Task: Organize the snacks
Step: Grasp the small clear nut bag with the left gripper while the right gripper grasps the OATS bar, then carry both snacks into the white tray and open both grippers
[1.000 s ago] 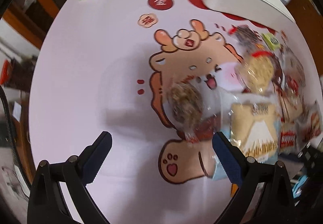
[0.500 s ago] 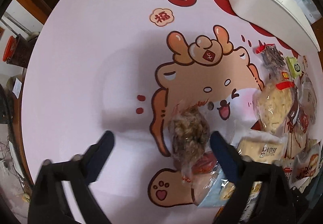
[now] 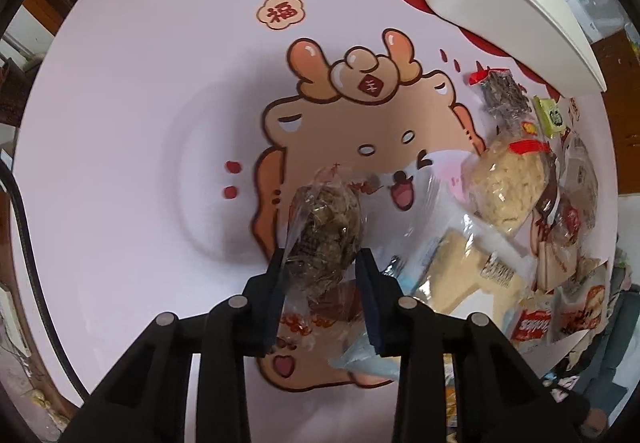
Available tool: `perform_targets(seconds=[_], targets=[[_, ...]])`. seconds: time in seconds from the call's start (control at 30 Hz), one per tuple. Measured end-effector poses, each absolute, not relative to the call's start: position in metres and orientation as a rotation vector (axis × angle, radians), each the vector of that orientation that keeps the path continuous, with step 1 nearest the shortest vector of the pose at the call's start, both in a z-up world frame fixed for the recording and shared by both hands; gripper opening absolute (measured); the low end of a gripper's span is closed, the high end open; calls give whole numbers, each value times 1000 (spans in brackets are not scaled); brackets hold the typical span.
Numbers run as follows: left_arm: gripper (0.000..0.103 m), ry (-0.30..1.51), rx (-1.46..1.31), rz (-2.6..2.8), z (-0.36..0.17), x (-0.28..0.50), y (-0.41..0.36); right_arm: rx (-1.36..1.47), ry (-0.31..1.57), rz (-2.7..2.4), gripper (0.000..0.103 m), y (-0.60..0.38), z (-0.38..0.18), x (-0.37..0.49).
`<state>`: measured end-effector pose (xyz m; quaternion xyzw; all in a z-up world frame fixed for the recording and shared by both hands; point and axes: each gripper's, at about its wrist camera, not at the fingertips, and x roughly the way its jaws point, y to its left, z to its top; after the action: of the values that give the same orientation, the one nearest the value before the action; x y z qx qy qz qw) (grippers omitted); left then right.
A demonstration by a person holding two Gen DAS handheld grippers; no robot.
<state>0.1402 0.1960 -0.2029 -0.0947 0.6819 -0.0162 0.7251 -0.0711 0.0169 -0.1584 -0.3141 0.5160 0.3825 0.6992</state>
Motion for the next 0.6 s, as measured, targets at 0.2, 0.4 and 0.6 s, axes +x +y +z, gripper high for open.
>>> perform_targets(seconds=[0.2,0.4,0.6], targets=[[32,1453,-230,-41,-178,122,213,-576,1122,840,38,-2,-120,-62],[32,1367,-188,-81,-118,109,221,-405,1095,814,19,-15,-81,-27],[32,1249,-168,-162,-57,125,201,-281,1018,727,19,-30,-42,7]])
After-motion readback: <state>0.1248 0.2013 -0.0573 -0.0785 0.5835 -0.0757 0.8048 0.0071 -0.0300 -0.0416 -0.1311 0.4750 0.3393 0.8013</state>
